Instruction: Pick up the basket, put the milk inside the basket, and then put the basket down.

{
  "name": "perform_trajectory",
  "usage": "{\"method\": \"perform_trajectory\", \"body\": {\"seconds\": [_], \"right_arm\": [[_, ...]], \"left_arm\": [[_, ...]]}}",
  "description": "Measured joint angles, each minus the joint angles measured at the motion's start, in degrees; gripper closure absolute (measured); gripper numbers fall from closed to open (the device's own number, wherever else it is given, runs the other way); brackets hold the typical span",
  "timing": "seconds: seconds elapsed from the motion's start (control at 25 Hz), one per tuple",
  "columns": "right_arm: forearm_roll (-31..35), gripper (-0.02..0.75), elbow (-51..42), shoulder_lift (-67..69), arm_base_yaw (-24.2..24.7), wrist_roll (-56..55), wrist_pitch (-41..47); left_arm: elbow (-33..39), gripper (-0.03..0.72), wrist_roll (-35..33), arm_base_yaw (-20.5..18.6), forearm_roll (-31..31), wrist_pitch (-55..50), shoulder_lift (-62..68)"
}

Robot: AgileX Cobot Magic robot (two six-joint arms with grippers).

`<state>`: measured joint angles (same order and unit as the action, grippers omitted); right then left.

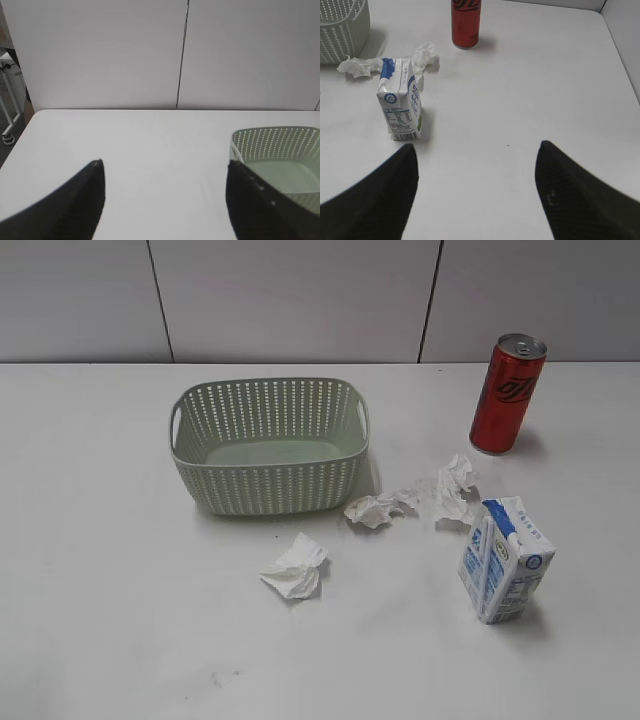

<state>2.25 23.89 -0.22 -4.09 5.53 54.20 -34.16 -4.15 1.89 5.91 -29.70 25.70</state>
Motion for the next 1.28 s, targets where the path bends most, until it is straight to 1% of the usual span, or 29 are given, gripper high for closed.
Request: {"method": "perform_trajectory", "body": {"seconds": [0.12, 0.24, 0.44, 0.52, 0.68, 0.76, 0.88, 1.04, 1.28], "right_arm": [[0.0, 0.165, 0.0, 0.0, 0.0, 0.0, 0.0], [0.0, 0.165, 0.0, 0.0, 0.0, 0.0, 0.0], [0.0, 0.165, 0.0, 0.0, 0.0, 0.0, 0.0], [0.0, 0.165, 0.0, 0.0, 0.0, 0.0, 0.0], [0.0, 0.165, 0.0, 0.0, 0.0, 0.0, 0.0], [0.0, 0.165, 0.0, 0.0, 0.0, 0.0, 0.0], [0.0, 0.165, 0.0, 0.0, 0.0, 0.0, 0.0], [0.0, 0.165, 0.0, 0.0, 0.0, 0.0, 0.0], [0.0, 0.165, 0.0, 0.0, 0.0, 0.0, 0.0]], "left_arm": [[-3.3, 0.118, -0.6, 0.0, 0.0, 2.5, 8.7], [-7.1, 0.118, -0.8, 0.0, 0.1, 2.6, 17.5], [-14.8, 0.118, -0.8, 0.6, 1.1, -0.4, 30.9], [-18.2, 0.118, -0.9, 2.3, 1.1, -2.6, 36.0], [-24.9, 0.118, -0.8, 7.9, 1.2, -5.7, 46.1], [-28.6, 0.118, 0.6, 10.7, 1.2, -7.2, 50.8], [-34.3, 0.118, 3.8, 13.5, 1.3, -10.4, 58.6], [-42.7, 0.118, 8.2, 15.7, 1.5, -15.9, 68.1], [-54.0, 0.118, 12.0, 16.5, 2.0, -22.9, 81.8]]}}
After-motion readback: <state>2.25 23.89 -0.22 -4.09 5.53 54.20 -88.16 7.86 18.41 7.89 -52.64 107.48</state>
